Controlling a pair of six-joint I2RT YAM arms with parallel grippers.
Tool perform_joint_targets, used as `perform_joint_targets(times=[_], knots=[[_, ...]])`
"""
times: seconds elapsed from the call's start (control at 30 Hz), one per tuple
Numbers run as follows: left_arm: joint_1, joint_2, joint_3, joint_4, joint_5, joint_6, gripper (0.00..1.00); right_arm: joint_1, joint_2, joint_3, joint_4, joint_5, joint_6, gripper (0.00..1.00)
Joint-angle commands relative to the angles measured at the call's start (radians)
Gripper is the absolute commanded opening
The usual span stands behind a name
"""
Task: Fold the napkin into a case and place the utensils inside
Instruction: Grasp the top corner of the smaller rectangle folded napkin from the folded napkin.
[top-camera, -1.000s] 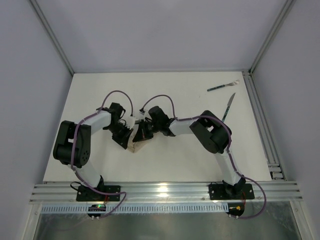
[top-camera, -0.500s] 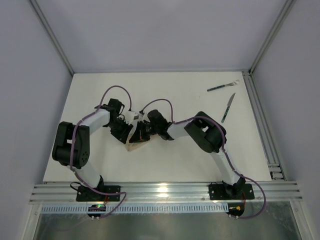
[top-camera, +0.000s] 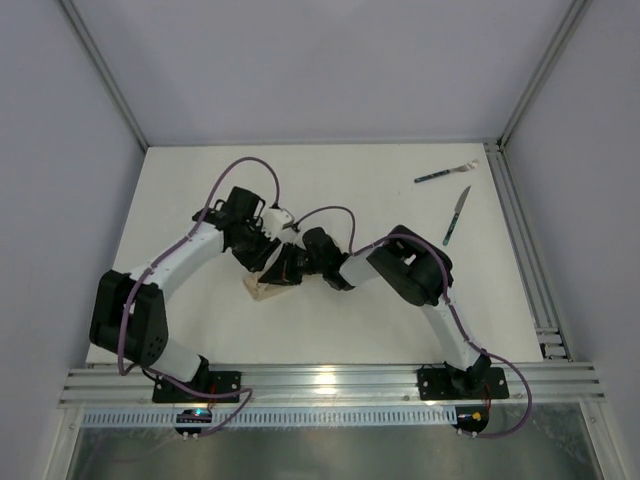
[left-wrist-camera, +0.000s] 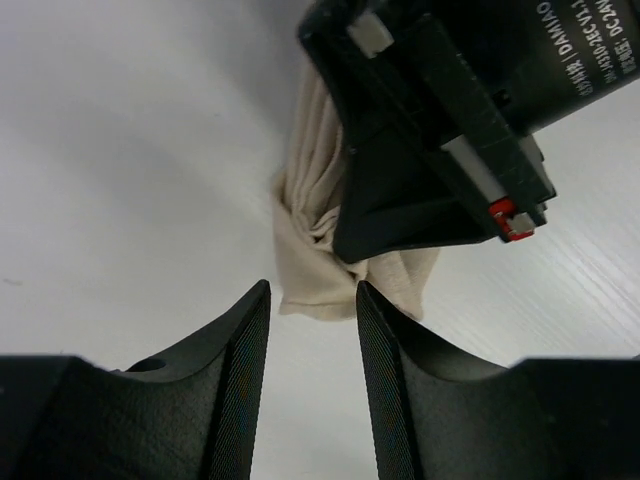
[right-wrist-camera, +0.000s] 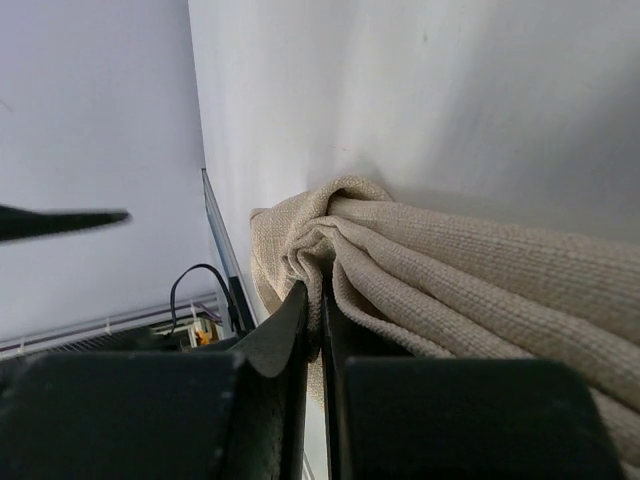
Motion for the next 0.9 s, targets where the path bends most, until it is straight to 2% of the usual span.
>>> perform_joint_targets(times=[0.0,0.23,0.37,0.53,0.77,0.87], knots=[[-0.054,0.078,-0.008,0.011,-0.041,-0.024,0.41,-0.004,-0.024,-0.029,0.081,0.054,0.048,0.04],[-0.087,0.147,-0.013,0.056,-0.117,-0.024,0.39,-0.004,-0.026,-0.04,0.092,0.057,0.045,0.04],[-0.103,0.182,-0.016,0.069,-0.114,-0.024,0.38,-0.006,-0.024,-0.04,0.09,0.054,0.041,0.04],[-0.104,0.215,-0.024,0.066,-0.139,-0.018,0.22,-0.004,-0.026,-0.043,0.087,0.056,0.036,0.04],[-0.104,0.215,-0.03,0.062,-0.154,-0.016,0.15,-0.004,-0.019,-0.037,0.087,0.051,0.033,0.04],[-0.104,0.221,-0.033,0.08,-0.154,-0.019,0.01,-0.004,-0.019,-0.037,0.087,0.051,0.034,0.04]])
